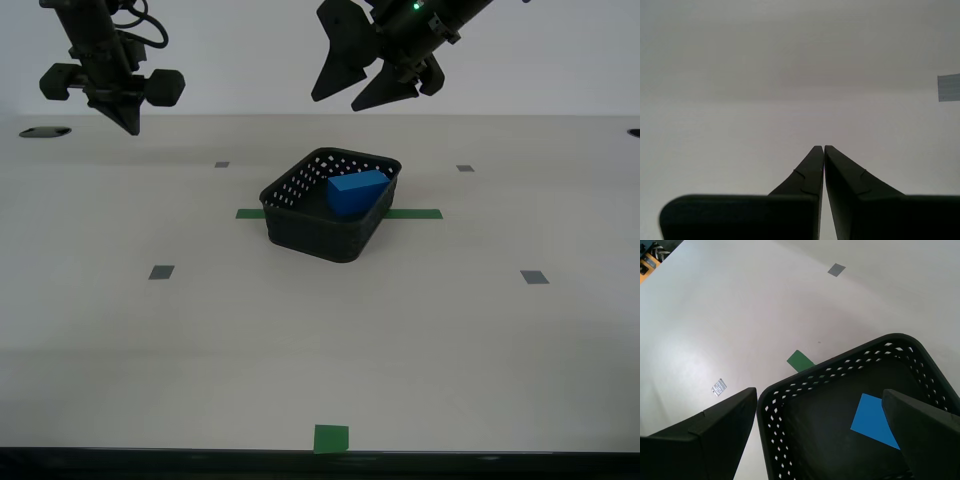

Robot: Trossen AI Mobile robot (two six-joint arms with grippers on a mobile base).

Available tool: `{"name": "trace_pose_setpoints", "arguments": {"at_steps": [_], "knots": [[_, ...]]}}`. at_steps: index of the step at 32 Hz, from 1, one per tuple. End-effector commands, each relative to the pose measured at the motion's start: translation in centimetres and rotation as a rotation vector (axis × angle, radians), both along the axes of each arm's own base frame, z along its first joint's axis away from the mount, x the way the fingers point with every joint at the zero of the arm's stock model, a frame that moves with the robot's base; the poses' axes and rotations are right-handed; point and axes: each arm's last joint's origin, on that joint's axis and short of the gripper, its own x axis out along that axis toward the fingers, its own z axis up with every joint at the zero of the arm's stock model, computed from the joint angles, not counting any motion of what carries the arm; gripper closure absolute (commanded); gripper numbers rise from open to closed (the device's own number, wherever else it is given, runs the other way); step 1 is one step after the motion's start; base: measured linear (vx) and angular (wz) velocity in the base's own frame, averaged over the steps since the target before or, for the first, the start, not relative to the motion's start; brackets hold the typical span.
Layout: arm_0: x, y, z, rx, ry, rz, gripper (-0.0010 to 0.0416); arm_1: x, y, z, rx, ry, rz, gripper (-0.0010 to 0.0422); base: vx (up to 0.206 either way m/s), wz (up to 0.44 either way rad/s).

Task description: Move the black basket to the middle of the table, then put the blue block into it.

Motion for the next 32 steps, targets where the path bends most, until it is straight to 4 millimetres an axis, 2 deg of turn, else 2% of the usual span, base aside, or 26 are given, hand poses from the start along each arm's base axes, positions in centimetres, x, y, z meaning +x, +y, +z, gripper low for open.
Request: {"name": "trace_pose_setpoints", "arguments": {"at_steps": [1, 32], "knots": [[0.06, -0.01, 0.01, -0.016, -0.014, -0.017, 0.0057, 0.06, -0.01, 0.02, -0.002, -0.006, -0.004, 0.0412, 0.000, 0.000], [0.09, -0.03, 0.02, -0.024, -0.020, -0.026, 0.0058, 0.22, 0.00, 0.11, -0.002, -0.024, -0.002, 0.0412, 0.000, 0.000]]}}
